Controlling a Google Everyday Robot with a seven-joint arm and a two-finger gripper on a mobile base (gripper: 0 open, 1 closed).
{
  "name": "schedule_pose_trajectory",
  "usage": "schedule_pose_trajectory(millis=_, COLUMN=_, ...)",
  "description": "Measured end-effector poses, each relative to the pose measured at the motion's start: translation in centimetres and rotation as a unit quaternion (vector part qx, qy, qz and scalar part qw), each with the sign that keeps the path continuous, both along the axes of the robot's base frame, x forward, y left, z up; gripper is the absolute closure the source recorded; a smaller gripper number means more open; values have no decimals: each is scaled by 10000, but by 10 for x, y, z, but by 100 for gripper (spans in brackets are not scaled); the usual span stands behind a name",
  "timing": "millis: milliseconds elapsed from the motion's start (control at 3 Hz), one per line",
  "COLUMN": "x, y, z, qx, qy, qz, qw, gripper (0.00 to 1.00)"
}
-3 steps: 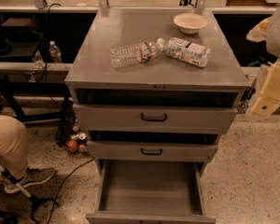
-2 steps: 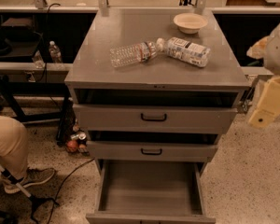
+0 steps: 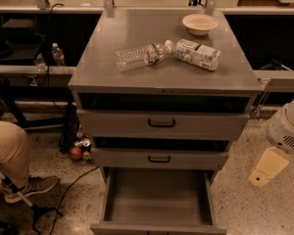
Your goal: Close bottom drawer
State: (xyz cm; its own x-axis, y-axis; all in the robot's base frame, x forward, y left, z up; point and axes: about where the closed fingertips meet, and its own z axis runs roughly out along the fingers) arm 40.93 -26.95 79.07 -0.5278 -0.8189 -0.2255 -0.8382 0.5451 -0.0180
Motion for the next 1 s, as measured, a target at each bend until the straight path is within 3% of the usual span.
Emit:
schedule_pose_trajectory(millis=333, x=0, y=0, z=0, qx=-1, qy=0, qz=0, qw=10000, gripper=0)
schedule_pose_trajectory(millis=667, x=-9, y=2, z=-13, qx=-177, qy=172, qz=-99, qw=9996, gripper=0)
schedule_pose_trajectory(millis=1000, x=-35, y=-6, z=-75, qx=-95, qy=671, qz=-509, qw=9964, gripper=0)
